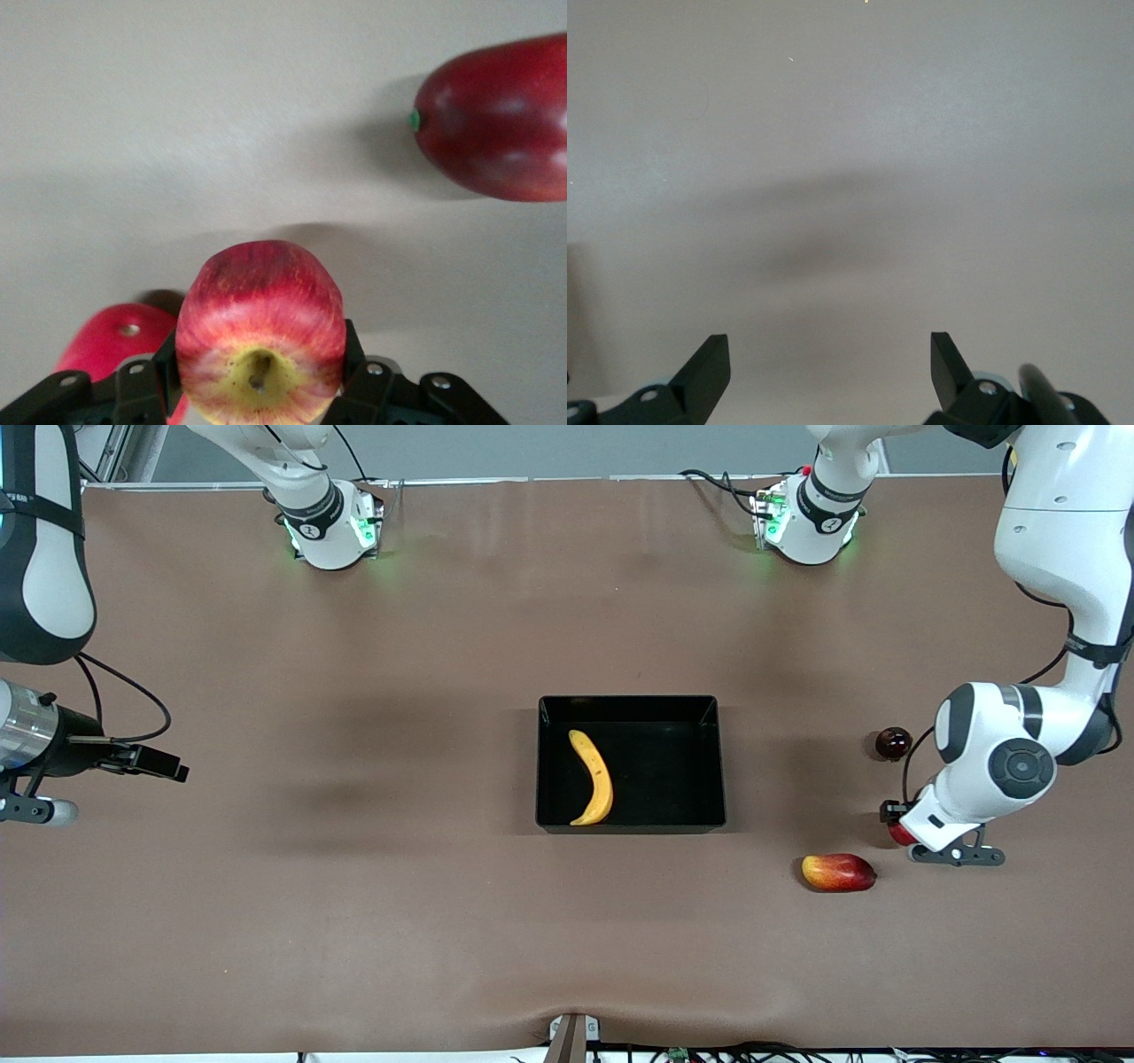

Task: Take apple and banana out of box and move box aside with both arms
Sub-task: 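Lower the apple beside the mango and open the left gripper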

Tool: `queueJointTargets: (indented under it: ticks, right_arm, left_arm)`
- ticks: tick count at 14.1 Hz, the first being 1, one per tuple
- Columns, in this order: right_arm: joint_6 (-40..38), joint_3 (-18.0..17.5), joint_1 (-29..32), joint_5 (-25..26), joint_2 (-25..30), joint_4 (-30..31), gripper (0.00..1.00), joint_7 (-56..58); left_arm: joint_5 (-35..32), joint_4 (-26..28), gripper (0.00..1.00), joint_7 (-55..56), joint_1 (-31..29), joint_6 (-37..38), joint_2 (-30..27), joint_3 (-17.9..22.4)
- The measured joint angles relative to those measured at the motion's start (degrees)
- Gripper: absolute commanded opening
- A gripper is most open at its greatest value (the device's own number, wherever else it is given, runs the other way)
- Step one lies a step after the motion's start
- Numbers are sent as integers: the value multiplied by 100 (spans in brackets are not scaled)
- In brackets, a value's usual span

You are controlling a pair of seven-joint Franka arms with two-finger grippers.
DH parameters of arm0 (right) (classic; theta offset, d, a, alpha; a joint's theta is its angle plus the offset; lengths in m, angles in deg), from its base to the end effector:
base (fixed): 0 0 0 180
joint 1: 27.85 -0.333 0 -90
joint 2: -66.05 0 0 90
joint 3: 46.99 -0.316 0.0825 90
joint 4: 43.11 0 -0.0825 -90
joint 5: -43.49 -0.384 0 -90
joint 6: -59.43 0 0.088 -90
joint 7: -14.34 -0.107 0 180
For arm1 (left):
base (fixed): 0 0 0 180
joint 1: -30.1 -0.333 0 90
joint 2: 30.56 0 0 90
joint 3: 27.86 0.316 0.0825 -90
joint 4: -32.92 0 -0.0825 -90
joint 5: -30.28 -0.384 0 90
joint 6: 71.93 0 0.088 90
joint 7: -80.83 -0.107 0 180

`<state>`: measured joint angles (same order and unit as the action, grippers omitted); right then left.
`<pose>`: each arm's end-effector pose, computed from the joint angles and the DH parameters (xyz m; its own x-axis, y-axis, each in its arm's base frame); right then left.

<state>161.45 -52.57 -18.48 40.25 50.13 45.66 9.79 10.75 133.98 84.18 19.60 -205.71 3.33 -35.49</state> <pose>0.6396 -0.0440 0.4867 0.9859 -0.1588 -0.0523 -0.1625 -0.9837 -0.0774 0.6600 0.0458 0.2309 0.9942 -0.1059 -0.0175 -0.1073 -0.9799 -0.1684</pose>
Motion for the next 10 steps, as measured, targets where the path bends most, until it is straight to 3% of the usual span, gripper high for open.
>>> queueJointTargets:
  ticks: [10]
  right_arm:
    - [-45,-1,-175,-3,0,0,100,-339]
  left_arm:
    - [-1,-212,0,-449,-130,1,10,-33]
